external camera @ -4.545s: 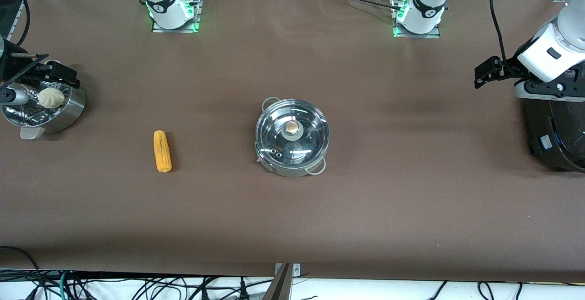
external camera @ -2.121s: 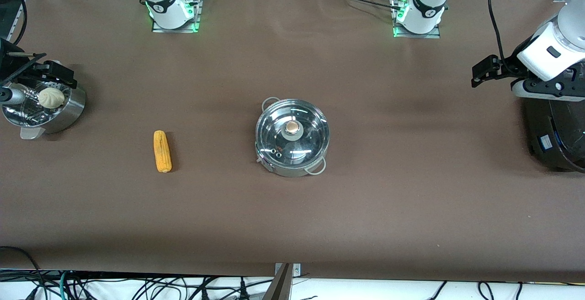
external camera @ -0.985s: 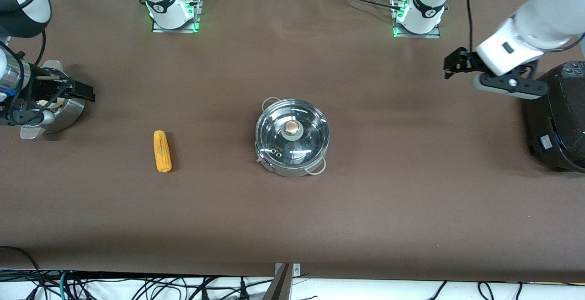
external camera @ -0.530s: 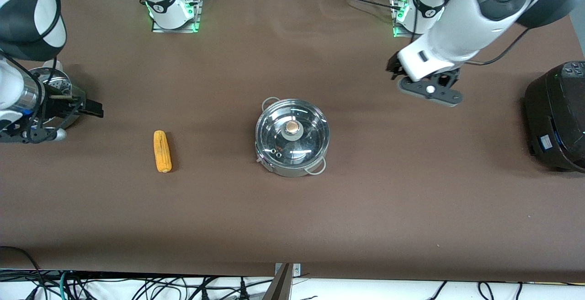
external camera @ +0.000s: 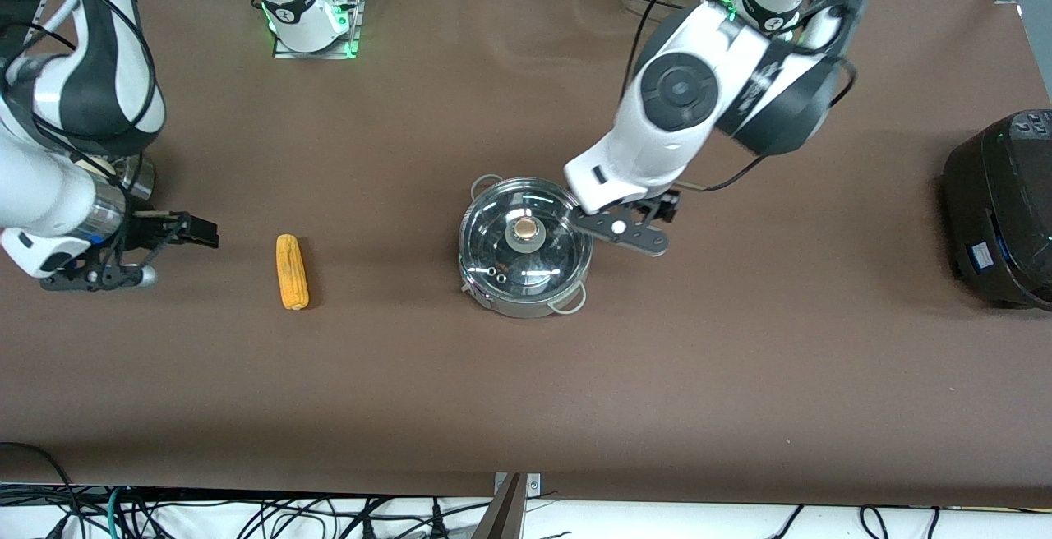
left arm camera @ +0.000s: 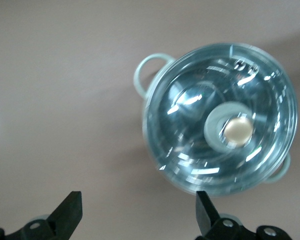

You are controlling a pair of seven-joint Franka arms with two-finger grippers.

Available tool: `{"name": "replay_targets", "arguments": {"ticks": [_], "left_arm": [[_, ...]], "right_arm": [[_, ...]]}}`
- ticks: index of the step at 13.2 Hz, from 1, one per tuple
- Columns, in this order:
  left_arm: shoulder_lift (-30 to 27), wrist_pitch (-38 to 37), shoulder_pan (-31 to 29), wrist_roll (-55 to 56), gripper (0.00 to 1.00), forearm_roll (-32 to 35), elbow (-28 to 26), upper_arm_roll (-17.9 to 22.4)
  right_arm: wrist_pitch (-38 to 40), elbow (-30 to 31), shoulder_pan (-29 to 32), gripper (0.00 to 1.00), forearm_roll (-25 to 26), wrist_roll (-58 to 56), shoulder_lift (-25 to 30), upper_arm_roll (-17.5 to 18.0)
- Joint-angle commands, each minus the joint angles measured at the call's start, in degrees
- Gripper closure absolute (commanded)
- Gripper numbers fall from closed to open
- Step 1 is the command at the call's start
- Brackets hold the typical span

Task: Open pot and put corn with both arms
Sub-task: 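Reach the left gripper to the lid knob while the right gripper reaches the corn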

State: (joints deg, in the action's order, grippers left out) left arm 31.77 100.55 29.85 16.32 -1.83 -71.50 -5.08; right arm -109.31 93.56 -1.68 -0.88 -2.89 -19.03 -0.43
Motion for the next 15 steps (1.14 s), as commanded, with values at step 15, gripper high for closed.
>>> {"name": "replay_targets", "arguments": {"ticks": [15], "left_arm": [[9.9, 11.4, 7.8, 2.0, 0.0, -0.9, 1.9, 0.8]], "right_arm": [[-31.3, 13.2, 0.1, 0.0, -0.9, -5.2, -9.6, 6.1]]}}
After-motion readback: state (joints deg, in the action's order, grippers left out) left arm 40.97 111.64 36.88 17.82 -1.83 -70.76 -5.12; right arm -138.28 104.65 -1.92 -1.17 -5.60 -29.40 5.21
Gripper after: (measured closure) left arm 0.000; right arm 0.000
